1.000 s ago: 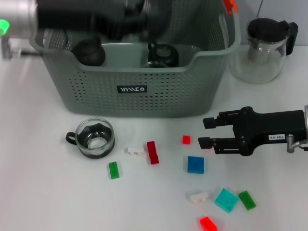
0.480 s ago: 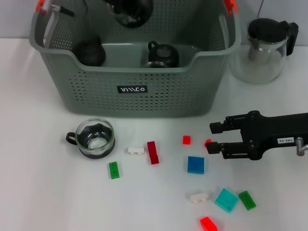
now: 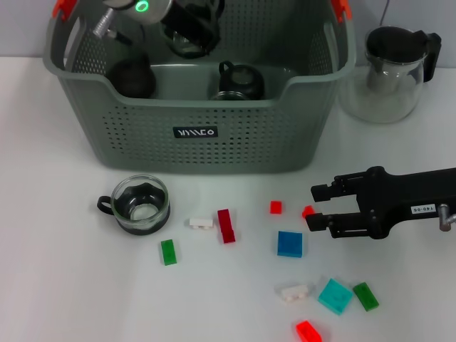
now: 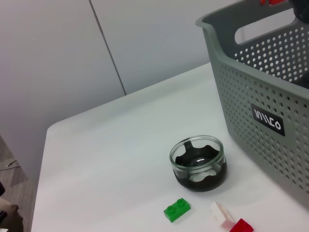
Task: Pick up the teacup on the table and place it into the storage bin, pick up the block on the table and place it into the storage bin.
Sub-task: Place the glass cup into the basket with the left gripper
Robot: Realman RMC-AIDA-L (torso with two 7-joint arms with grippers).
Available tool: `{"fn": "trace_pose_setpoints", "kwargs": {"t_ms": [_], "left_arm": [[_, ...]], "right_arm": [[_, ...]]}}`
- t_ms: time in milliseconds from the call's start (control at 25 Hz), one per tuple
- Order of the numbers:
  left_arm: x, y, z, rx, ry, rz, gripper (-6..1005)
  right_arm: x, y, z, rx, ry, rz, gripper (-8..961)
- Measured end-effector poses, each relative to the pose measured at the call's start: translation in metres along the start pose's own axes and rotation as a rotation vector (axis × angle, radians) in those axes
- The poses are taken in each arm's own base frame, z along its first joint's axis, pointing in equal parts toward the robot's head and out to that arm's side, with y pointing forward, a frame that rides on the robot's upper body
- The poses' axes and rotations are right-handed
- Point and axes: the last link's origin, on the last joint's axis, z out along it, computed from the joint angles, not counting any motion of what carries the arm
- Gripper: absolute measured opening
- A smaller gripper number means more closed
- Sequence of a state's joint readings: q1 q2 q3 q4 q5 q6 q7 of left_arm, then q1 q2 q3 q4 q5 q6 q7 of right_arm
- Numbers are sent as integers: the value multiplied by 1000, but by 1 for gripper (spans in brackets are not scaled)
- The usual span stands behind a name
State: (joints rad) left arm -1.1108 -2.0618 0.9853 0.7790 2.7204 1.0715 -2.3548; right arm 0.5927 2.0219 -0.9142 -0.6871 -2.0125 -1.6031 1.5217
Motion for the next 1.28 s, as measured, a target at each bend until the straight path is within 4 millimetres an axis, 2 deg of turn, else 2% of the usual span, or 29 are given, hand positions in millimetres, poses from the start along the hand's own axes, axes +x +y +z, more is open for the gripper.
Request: {"fn": "trace_pose_setpoints", "kwargs": {"t_ms": [520,1080,1280], "left_arm": [[-3,20,22,46,-19,90,137],[-12,26,28,46,-48,121,156],[-15,23,27,58,-45,117,389]], "right_arm": [[3,1,1,7,-8,5,614],[5,1,0,13,-9,11,614],[5,1,0,13,-9,11,614]]}}
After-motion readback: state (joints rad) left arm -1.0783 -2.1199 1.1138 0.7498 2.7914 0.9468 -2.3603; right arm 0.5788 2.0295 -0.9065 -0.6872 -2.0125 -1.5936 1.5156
